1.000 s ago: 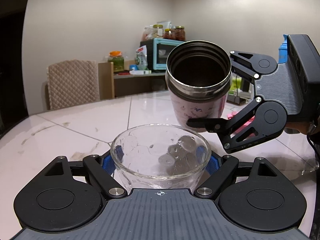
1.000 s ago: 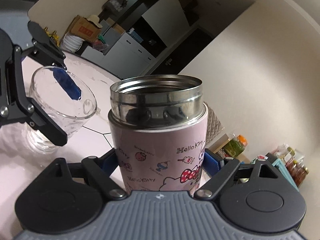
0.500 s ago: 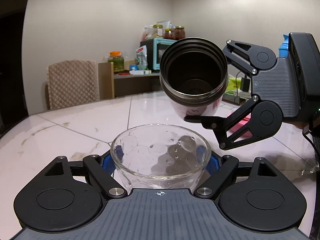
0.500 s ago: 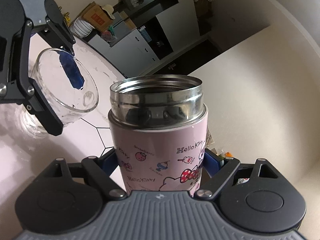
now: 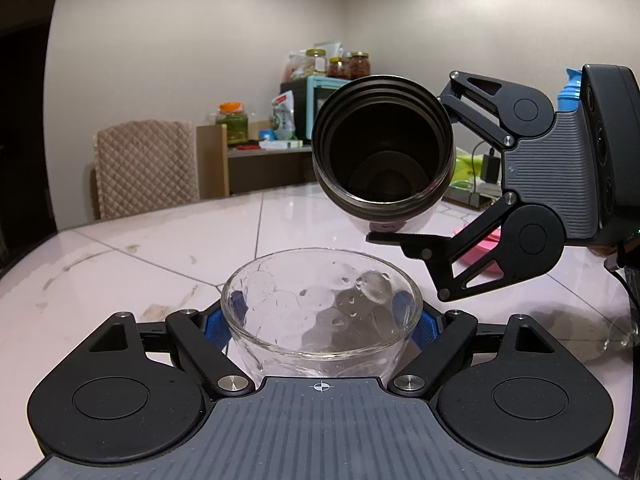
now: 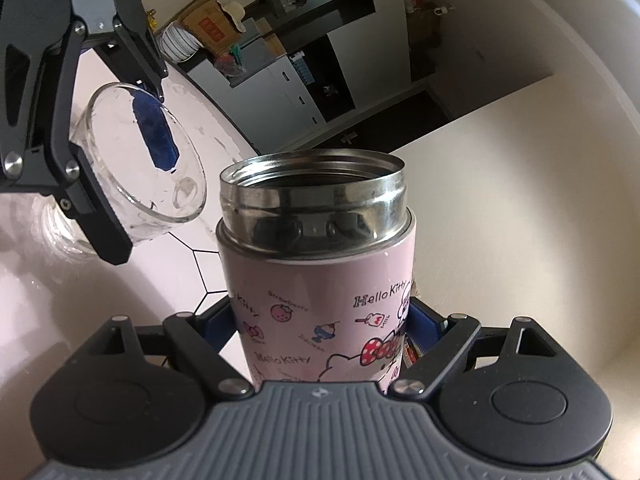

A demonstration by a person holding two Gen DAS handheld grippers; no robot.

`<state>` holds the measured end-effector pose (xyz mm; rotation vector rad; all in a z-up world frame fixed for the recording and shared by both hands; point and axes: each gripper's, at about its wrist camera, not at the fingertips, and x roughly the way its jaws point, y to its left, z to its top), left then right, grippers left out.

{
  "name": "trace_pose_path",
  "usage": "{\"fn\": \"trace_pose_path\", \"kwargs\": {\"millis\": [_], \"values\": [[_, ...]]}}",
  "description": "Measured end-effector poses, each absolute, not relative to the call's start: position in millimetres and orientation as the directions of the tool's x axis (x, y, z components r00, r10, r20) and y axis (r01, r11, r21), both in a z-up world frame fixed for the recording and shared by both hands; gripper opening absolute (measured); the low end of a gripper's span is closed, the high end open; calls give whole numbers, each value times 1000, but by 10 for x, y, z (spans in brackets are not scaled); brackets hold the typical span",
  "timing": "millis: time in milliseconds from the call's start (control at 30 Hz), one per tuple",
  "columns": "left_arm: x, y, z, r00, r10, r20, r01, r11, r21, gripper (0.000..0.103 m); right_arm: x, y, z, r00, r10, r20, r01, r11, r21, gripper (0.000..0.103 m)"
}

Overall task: Unscrew bottle cap and pour
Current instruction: 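Tilt the glass further with the left tool toward the jar mouth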

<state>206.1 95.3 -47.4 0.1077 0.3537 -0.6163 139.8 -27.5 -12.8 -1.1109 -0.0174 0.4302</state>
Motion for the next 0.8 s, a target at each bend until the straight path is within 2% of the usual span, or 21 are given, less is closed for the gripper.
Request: {"fn": "trace_pose_path", "kwargs": {"millis": [800], "values": [[2061,939,-489,759,-546,-356,583,813,-5,88,1293,-294,-149,924,343,-167,-274,293,-916,88]]}}
